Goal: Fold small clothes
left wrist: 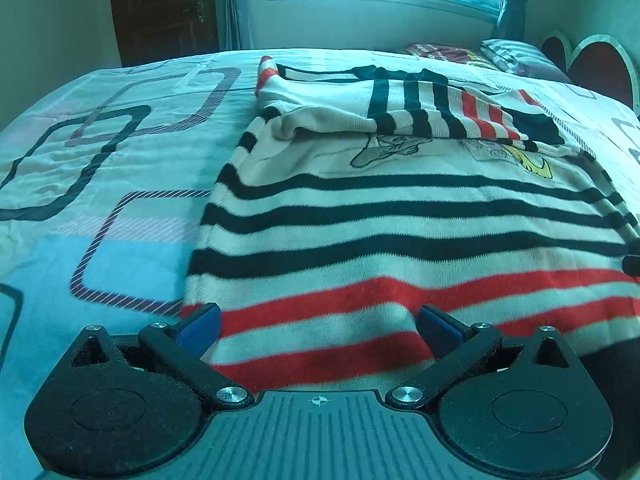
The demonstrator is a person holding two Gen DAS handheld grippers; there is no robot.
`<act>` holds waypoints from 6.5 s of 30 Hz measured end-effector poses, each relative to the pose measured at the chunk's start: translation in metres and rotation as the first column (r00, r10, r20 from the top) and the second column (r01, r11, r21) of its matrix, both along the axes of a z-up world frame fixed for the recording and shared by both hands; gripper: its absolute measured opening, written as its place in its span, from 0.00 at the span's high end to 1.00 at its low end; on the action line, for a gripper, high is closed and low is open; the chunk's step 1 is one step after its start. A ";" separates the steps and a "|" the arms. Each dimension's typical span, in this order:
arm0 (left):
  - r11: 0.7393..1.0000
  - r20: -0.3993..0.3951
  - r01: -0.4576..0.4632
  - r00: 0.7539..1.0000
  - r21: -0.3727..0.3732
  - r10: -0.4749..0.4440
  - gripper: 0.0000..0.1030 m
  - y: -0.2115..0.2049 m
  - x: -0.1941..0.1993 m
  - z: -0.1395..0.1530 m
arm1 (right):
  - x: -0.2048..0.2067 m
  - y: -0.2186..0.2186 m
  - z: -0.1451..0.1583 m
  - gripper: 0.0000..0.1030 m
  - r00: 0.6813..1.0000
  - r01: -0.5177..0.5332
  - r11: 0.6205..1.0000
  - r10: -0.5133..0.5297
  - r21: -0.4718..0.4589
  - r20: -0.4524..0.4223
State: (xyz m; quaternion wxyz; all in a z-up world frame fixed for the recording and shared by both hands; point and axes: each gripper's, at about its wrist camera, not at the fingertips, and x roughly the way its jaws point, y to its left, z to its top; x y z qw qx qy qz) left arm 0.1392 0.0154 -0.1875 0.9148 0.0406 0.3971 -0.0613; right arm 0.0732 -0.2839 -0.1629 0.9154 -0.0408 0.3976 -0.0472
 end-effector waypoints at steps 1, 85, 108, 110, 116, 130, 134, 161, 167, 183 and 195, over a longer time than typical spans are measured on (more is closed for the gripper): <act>1.000 -0.005 -0.003 1.000 -0.002 0.003 0.00 0.001 -0.003 0.002 | -0.006 0.005 0.004 0.66 1.000 -0.001 1.000 0.000 0.016 0.011; 0.822 0.020 0.035 0.999 -0.569 -0.028 0.92 0.021 0.141 0.086 | 0.077 -0.081 0.079 0.90 0.936 0.096 0.796 -0.276 0.598 0.217; 0.783 -0.233 -0.300 0.951 -0.544 0.203 0.47 -0.003 0.353 0.024 | 0.289 -0.130 0.004 0.70 0.935 0.239 0.760 -0.349 0.605 0.069; 0.800 -0.127 -0.285 0.958 -0.528 0.257 0.09 0.000 0.345 0.040 | 0.287 -0.130 0.014 0.35 0.915 0.252 0.795 -0.381 0.552 0.130; 0.900 -0.007 -0.147 0.987 -0.410 0.159 0.09 -0.017 0.328 0.053 | 0.271 -0.102 0.037 0.58 0.932 0.158 0.917 -0.261 0.367 0.250; 0.993 0.070 -0.047 0.996 -0.111 0.055 0.23 -0.052 0.310 0.014 | 0.303 -0.083 -0.017 0.60 0.984 0.134 0.987 -0.143 0.084 0.109; 0.994 0.064 -0.044 0.997 -0.101 0.050 0.23 -0.053 0.306 0.021 | 0.304 -0.073 -0.008 0.61 0.985 0.137 0.989 -0.143 0.060 0.094; 0.998 0.055 0.007 0.998 -0.066 -0.004 0.23 -0.046 0.234 0.024 | 0.238 -0.026 -0.008 0.64 0.990 0.071 0.991 -0.084 0.111 0.113; 0.997 0.026 -0.043 0.999 -0.067 0.045 0.23 -0.042 0.224 0.036 | 0.227 -0.010 0.006 0.60 0.991 0.075 0.992 -0.085 0.097 0.104; 0.998 0.015 0.041 0.999 -0.048 -0.040 0.23 -0.076 0.195 0.035 | 0.191 0.038 0.012 0.58 0.993 -0.003 0.986 -0.016 0.166 0.116; 0.997 0.036 0.069 0.997 -0.019 -0.068 0.12 -0.058 0.186 0.024 | 0.175 -0.004 -0.004 0.56 0.991 0.077 0.989 -0.090 0.125 0.099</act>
